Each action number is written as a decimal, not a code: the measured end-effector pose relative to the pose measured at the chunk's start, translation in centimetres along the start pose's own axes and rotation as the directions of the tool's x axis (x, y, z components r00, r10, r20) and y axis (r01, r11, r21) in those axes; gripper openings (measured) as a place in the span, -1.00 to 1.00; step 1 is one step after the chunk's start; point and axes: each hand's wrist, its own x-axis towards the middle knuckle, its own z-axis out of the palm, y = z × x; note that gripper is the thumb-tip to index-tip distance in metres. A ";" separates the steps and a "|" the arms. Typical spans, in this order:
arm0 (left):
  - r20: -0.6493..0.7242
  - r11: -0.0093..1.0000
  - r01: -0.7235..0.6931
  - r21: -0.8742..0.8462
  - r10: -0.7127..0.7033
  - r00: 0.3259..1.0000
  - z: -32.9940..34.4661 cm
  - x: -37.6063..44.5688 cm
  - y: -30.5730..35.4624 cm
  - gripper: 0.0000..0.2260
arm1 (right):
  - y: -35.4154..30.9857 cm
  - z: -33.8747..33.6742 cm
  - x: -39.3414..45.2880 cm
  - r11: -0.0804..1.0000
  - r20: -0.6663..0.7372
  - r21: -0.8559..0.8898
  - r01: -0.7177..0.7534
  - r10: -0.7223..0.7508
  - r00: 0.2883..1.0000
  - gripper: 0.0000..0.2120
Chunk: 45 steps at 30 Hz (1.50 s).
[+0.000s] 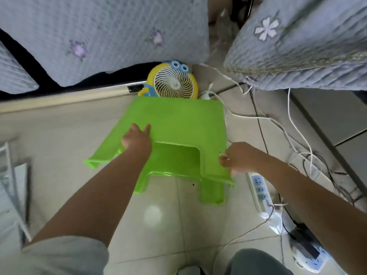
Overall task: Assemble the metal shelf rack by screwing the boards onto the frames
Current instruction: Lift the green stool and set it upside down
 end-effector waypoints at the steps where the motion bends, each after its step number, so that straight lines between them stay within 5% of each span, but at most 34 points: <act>1: 0.041 0.980 0.040 -0.194 -0.032 0.999 -0.1 -0.2 0.0 -0.43 | -0.4 0.5 -0.1 0.995 0.029 0.102 0.006 -0.009 1.000 -0.65; 4: -0.025 0.732 0.089 -0.676 -0.143 0.989 0.2 -1.9 0.6 -0.39 | 0.7 0.4 0.8 0.953 -0.133 0.302 -0.004 0.046 0.990 -0.73; 7: 0.099 0.312 0.202 -0.928 -0.316 0.944 2.3 -3.3 2.4 -0.42 | 2.9 -0.2 2.5 0.985 -0.307 0.143 -0.094 0.135 0.942 -0.72; 10: 0.388 -0.335 0.325 -0.885 -0.142 0.911 3.4 -3.8 5.0 -0.72 | 3.8 0.2 3.8 0.998 -0.385 0.035 -0.061 0.069 0.920 -0.70; 12: 0.357 -0.473 0.268 -0.839 -0.106 0.928 3.2 -3.6 6.3 -0.90 | 3.4 0.3 3.9 0.999 -0.426 0.025 -0.021 0.030 0.904 -0.70; 15: 0.302 -0.348 0.246 -0.905 -0.115 0.946 3.2 -2.8 6.8 -0.80 | 2.9 0.5 3.7 0.999 -0.480 0.044 0.013 0.009 0.877 -0.70; 17: 0.297 -0.364 0.246 -0.898 -0.091 0.950 3.3 -2.9 6.1 -0.75 | 2.9 0.7 3.6 1.000 -0.491 0.014 0.027 -0.017 0.871 -0.70; 22: 0.245 -0.149 0.243 -0.959 0.005 0.970 2.9 -3.8 1.2 -0.85 | 1.9 0.2 3.3 0.984 -0.389 -0.160 0.078 -0.136 0.911 -0.56; 23: 0.231 -0.052 0.231 -0.971 0.015 0.973 2.8 -3.6 0.2 -0.84 | 1.4 0.2 3.2 0.975 -0.368 -0.201 0.091 -0.162 0.916 -0.51; 25: 0.154 0.369 0.150 -0.917 -0.017 0.988 2.6 -3.3 -1.6 -0.74 | 0.4 0.5 3.2 0.964 -0.307 -0.239 0.120 -0.192 0.932 -0.42; 27: -0.058 0.762 -0.020 -0.648 -0.023 0.998 3.1 -3.3 -2.5 -0.67 | -0.7 1.5 3.4 0.946 -0.211 -0.279 0.163 -0.226 0.951 -0.35; 28: -0.139 0.835 -0.082 -0.544 0.007 0.990 3.3 -3.7 -2.5 -0.62 | -1.1 2.0 3.5 0.936 -0.163 -0.303 0.180 -0.237 0.958 -0.33; 30: -0.180 0.897 -0.161 -0.411 0.093 0.979 4.1 -4.4 -2.0 -0.55 | -1.4 3.2 3.9 0.942 -0.107 -0.275 0.191 -0.228 0.968 -0.30; 33: -0.059 0.966 -0.230 -0.119 0.225 0.973 5.5 -5.5 -1.0 -0.45 | -0.5 4.3 4.2 0.996 -0.103 0.006 0.084 -0.083 0.991 -0.14; 37: -0.032 0.954 -0.299 -0.010 0.298 0.954 6.0 -6.5 -1.6 -0.27 | -0.1 6.3 3.7 0.940 -0.123 0.342 -0.010 0.055 0.991 -0.09; 45: -0.048 0.910 -0.410 0.059 0.413 0.910 6.5 -6.5 -4.2 -0.28 | -2.2 8.5 1.2 0.961 -0.133 0.268 -0.074 0.113 0.985 -0.13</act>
